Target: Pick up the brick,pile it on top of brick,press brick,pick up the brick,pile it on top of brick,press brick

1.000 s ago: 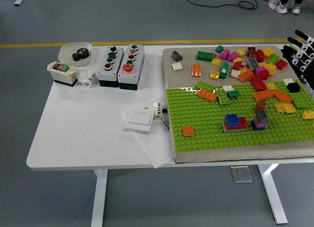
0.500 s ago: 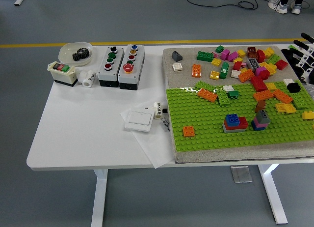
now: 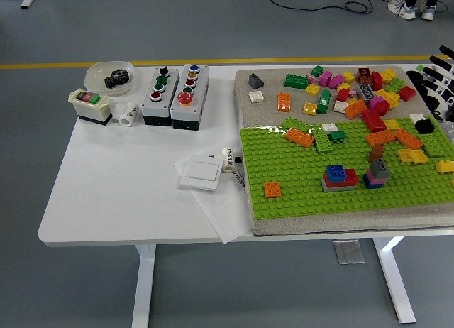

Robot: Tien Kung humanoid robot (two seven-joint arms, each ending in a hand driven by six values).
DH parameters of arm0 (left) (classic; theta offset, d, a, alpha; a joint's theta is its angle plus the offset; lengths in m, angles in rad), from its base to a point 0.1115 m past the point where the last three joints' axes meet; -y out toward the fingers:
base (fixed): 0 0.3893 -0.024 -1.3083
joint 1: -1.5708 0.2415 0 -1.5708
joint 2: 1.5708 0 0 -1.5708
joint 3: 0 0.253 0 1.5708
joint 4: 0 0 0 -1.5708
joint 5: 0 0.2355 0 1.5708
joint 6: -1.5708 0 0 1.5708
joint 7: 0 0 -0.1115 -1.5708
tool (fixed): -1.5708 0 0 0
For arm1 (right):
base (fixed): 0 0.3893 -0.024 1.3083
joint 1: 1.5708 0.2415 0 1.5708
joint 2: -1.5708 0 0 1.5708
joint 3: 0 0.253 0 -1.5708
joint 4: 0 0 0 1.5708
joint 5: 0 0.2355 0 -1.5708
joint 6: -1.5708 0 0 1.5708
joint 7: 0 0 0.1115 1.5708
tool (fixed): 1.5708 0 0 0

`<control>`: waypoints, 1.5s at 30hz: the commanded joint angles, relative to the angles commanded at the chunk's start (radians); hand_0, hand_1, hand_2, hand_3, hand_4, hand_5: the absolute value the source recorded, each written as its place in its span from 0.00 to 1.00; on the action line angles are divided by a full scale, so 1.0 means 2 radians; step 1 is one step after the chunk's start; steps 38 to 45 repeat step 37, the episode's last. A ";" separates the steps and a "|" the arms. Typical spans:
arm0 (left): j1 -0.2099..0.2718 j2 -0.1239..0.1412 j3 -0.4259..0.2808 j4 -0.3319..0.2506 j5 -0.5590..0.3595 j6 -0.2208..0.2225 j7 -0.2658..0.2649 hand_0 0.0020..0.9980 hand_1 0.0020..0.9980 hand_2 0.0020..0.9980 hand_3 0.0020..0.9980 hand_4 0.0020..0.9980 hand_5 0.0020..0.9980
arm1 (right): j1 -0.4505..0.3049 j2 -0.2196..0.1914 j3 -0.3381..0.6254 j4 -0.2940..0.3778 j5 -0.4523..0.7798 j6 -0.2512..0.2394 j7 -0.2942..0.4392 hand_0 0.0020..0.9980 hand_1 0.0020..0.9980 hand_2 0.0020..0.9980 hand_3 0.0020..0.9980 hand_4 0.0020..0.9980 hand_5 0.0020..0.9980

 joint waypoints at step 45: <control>-0.008 0.001 0.002 0.002 -0.004 -0.001 -0.003 0.77 0.79 0.78 0.66 0.76 0.64 | 0.009 -0.004 0.002 -0.001 0.011 0.004 -0.005 0.90 0.84 0.85 0.87 1.00 1.00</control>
